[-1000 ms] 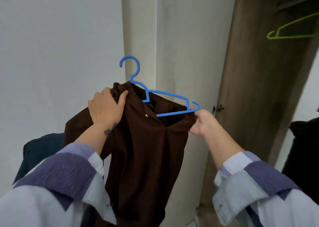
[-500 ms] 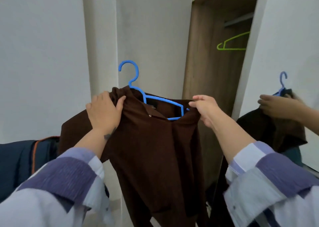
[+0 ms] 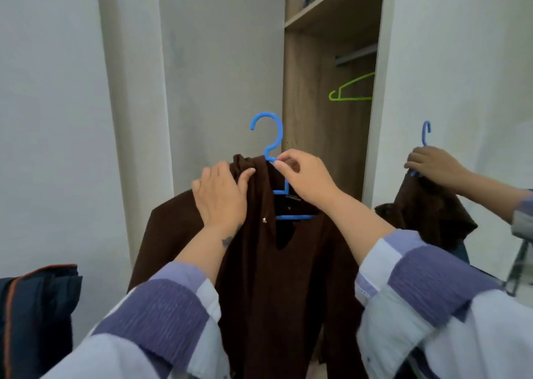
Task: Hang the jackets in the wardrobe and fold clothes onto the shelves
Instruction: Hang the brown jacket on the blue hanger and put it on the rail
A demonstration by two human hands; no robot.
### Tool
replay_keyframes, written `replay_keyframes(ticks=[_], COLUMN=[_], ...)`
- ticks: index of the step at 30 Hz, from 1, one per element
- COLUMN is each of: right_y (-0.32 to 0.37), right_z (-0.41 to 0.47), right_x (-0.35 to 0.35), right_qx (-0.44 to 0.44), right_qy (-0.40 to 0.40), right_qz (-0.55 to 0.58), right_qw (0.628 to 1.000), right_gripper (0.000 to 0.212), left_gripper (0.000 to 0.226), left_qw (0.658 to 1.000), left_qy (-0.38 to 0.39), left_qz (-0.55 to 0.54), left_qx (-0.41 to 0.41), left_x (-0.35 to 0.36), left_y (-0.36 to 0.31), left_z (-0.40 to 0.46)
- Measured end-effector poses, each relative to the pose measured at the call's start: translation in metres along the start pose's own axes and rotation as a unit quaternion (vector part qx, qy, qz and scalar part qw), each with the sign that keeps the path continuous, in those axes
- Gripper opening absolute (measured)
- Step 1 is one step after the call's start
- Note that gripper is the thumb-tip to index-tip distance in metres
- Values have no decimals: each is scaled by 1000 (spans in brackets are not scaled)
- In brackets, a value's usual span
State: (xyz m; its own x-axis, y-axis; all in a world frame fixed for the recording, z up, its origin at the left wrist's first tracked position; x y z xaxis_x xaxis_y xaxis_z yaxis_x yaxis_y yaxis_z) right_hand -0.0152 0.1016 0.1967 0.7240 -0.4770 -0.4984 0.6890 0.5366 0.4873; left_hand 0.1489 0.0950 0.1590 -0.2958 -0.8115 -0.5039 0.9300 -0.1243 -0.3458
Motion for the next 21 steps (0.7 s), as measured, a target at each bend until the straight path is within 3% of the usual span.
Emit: replay_keyframes(ticks=[2,12,17,21], right_y=[3,1,-20,-31], right_z=[-1,3,-4,-6], right_x=[7,4,-5,-11], right_qx=[5,-68,-35,-4], right_qy=[-9,11,-13,-31], right_qz=[13,-140,-204,-193], right_qw=[1000,988,978,981], right_gripper=[16,19,20,20], left_gripper=[47,43,44,42], left_qw=[1000,997,999,997], left_qy=[9,27,41,69], left_qz=[-14,-74,-13,-12], left_qx=[11,4,-4,-24], left_x=[4,12,22,33], left_y=[-6,37,74,97], left_z=[-4,35,49,56])
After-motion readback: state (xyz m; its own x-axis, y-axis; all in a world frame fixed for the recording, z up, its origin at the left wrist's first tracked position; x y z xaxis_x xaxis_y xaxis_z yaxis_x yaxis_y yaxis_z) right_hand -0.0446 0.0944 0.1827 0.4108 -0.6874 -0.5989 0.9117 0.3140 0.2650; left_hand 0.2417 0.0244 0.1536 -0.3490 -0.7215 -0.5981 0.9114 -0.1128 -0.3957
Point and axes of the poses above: each hand's wrist, its own z-axis towards the middle knuckle, its own x-axis out of the palm, y = z × x, the point moved 1 cm from there along z, towards the middle knuckle, and after that the axes turned 5 degrees about z, right-handed, at the moved point
